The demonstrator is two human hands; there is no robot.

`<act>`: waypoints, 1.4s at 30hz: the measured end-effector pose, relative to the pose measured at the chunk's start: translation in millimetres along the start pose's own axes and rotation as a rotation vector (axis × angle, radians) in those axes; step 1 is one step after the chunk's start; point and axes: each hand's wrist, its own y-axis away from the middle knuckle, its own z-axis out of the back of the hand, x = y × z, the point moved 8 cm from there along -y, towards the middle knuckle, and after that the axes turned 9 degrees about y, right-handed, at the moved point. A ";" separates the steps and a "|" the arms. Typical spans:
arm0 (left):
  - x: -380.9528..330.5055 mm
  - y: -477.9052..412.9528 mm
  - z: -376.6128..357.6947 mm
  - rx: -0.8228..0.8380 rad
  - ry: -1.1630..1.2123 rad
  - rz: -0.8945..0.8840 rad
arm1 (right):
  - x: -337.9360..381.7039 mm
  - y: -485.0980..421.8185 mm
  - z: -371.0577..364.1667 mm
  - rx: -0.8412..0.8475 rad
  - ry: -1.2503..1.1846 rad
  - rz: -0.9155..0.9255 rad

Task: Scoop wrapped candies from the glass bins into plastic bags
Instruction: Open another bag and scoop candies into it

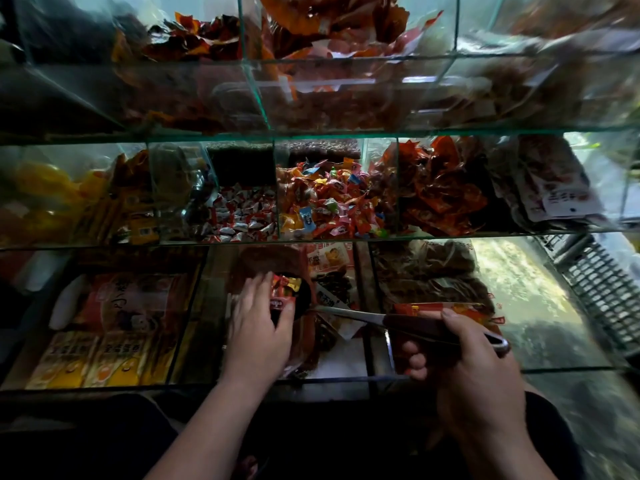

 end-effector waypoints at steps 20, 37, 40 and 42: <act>-114.6 -87.4 8.9 -0.011 0.160 -0.287 | 83.7 -7.9 -10.8 -0.079 -0.182 0.251; -74.2 -62.1 18.5 -0.109 0.276 -0.156 | 117.6 40.2 -79.3 0.084 0.987 1.050; -91.2 -60.7 11.6 -0.032 0.372 -0.171 | 120.9 50.8 -78.0 0.051 0.981 1.058; -100.6 -56.4 2.9 0.086 0.467 -0.157 | 125.3 61.0 -73.1 0.047 0.903 1.082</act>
